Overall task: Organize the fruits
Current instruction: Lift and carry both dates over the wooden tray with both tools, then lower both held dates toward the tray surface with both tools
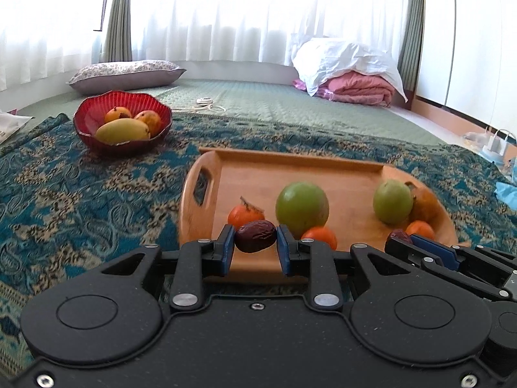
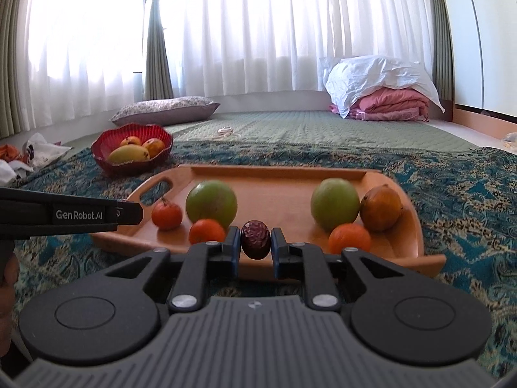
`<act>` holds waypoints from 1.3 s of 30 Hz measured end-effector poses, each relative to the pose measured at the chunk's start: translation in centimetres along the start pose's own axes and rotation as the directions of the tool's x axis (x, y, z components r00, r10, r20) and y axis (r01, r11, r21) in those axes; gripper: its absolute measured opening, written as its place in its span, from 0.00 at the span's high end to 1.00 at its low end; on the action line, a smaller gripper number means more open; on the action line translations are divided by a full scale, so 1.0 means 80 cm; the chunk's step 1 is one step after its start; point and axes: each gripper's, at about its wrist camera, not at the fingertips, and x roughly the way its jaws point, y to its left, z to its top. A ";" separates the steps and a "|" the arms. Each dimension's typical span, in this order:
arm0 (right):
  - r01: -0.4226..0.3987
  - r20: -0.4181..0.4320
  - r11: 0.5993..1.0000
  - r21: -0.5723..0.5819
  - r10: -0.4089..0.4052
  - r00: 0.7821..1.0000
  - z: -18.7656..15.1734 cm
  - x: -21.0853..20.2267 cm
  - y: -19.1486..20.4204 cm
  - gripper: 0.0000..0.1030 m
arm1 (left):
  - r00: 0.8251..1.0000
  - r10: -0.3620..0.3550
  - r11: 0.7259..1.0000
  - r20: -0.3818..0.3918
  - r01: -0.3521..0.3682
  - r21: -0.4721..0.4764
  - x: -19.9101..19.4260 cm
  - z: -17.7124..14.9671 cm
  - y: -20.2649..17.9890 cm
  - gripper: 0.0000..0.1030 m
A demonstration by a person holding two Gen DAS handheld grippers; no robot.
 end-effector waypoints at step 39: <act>0.061 -0.111 0.998 0.016 -0.059 0.992 0.042 0.115 -0.040 0.77 | 0.983 0.036 0.999 -0.179 -0.037 0.001 0.180 0.087 0.014 0.74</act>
